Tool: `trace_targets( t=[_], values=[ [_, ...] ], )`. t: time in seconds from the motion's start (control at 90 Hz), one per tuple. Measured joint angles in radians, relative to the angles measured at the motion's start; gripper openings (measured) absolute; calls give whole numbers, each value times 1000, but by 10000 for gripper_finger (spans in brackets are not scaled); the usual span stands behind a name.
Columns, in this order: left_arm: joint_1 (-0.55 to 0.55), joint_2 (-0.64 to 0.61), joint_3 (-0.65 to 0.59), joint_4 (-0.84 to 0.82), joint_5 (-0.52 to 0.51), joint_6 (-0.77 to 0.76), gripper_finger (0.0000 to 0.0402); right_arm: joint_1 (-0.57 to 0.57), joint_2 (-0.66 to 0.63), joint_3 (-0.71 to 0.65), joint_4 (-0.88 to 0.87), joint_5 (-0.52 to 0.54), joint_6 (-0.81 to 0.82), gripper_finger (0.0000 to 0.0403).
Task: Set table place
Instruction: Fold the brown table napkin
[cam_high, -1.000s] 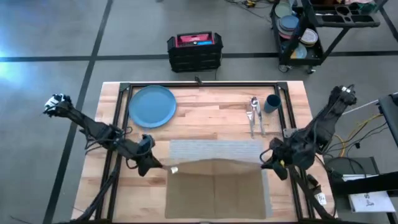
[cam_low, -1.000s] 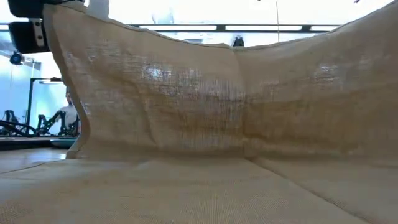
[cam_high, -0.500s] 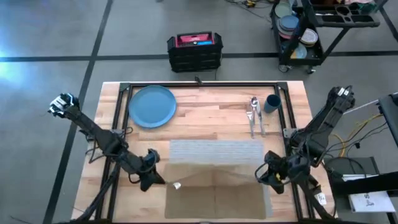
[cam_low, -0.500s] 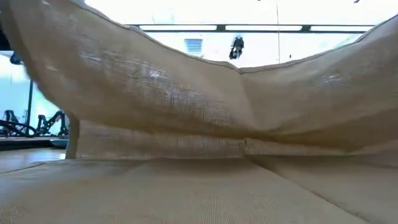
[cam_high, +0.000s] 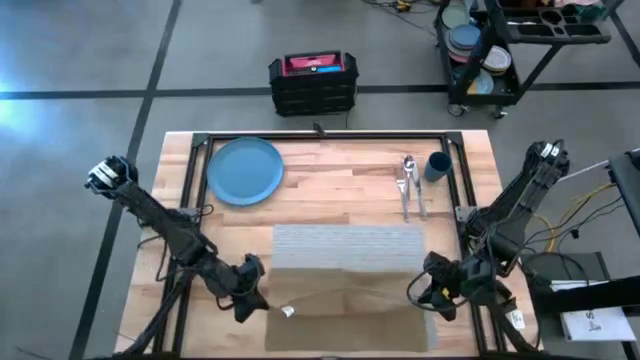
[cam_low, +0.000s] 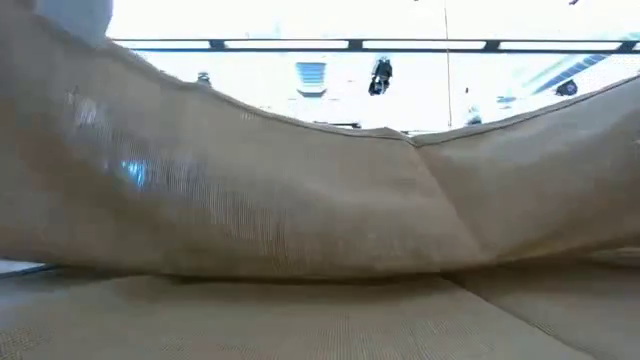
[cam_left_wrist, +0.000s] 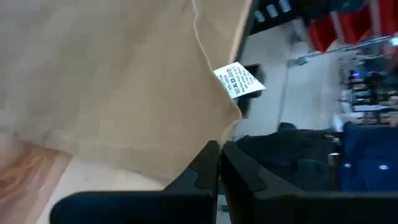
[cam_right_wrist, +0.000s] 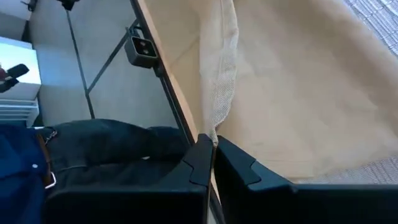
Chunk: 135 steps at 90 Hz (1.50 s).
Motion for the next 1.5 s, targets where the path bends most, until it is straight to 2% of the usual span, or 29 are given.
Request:
trace_targets(
  t=[0.622, 0.833, 1.2, 1.5],
  values=[
    [12, 22, 0, 2, 26, -4, 0, 0, 24, -9, -2, -2, 41, 0],
    [15, 22, 0, 2, 26, 5, 0, 0, 70, -70, 11, -54, 68, 0],
    [31, 30, 0, 2, 33, 39, 0, 0, 68, -234, 193, -56, 136, 0],
    [32, 23, 0, 34, 105, 34, 0, 16, 68, -215, 345, -63, 136, 0]
  ],
)
